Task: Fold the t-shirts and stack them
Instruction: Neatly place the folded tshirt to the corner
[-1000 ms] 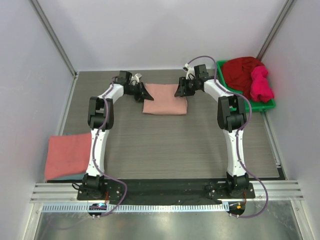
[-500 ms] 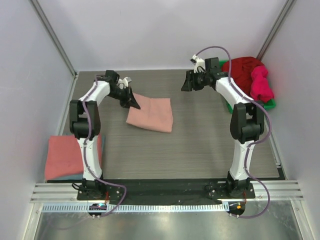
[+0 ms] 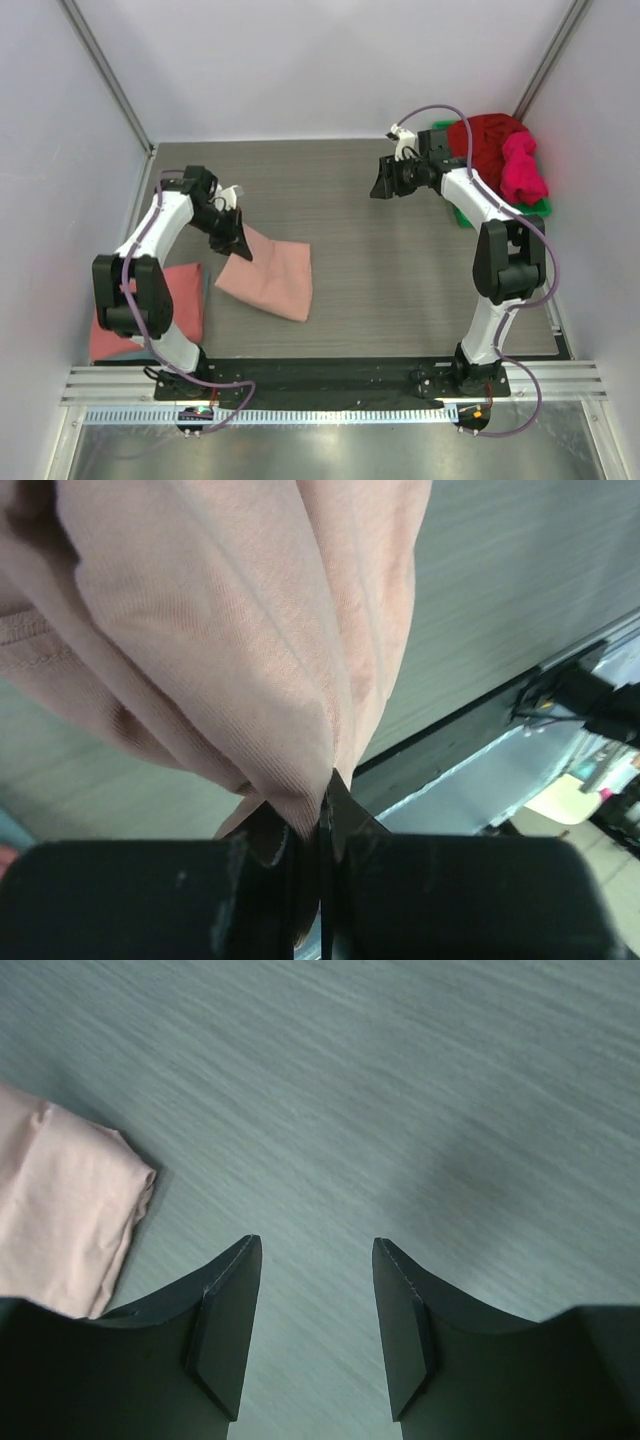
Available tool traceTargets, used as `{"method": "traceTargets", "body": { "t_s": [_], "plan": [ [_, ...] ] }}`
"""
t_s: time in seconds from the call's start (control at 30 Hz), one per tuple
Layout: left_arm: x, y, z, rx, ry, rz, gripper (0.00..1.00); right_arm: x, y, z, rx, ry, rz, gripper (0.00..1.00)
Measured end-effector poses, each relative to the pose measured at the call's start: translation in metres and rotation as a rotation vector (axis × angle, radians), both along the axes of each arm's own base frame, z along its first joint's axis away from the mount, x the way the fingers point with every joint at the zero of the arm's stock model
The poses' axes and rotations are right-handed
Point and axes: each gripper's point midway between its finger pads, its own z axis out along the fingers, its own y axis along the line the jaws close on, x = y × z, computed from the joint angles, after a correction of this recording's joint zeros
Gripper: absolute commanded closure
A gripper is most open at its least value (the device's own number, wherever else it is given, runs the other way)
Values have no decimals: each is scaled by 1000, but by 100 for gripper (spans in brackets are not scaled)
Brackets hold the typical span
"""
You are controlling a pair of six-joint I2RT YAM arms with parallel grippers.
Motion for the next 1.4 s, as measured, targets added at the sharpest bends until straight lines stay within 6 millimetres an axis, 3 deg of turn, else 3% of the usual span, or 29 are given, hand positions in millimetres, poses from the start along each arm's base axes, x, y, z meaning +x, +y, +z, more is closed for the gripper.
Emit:
{"method": "traceTargets", "body": {
  "t_s": [0.2, 0.37, 0.53, 0.67, 0.93, 1.1, 1.4],
  "plan": [
    [-43, 18, 28, 82, -102, -23, 100, -32, -7, 20, -12, -37, 8, 45],
    [-53, 41, 54, 155, -192, -29, 100, -50, -11, 48, -10, -108, 18, 45],
    [-40, 63, 83, 245, -303, -90, 100, -62, -14, 57, -10, -139, 22, 45],
    [-21, 77, 103, 308, -413, -146, 100, -70, -15, 51, -12, -124, 24, 45],
    [-30, 91, 99, 376, -430, -205, 100, -79, -15, 44, -10, -108, 29, 45],
    [-42, 96, 108, 414, -477, -212, 100, -79, -15, 45, -5, -113, 32, 45],
    [-91, 103, 100, 468, -512, -185, 100, -79, -14, 45, -2, -116, 35, 45]
  ]
}}
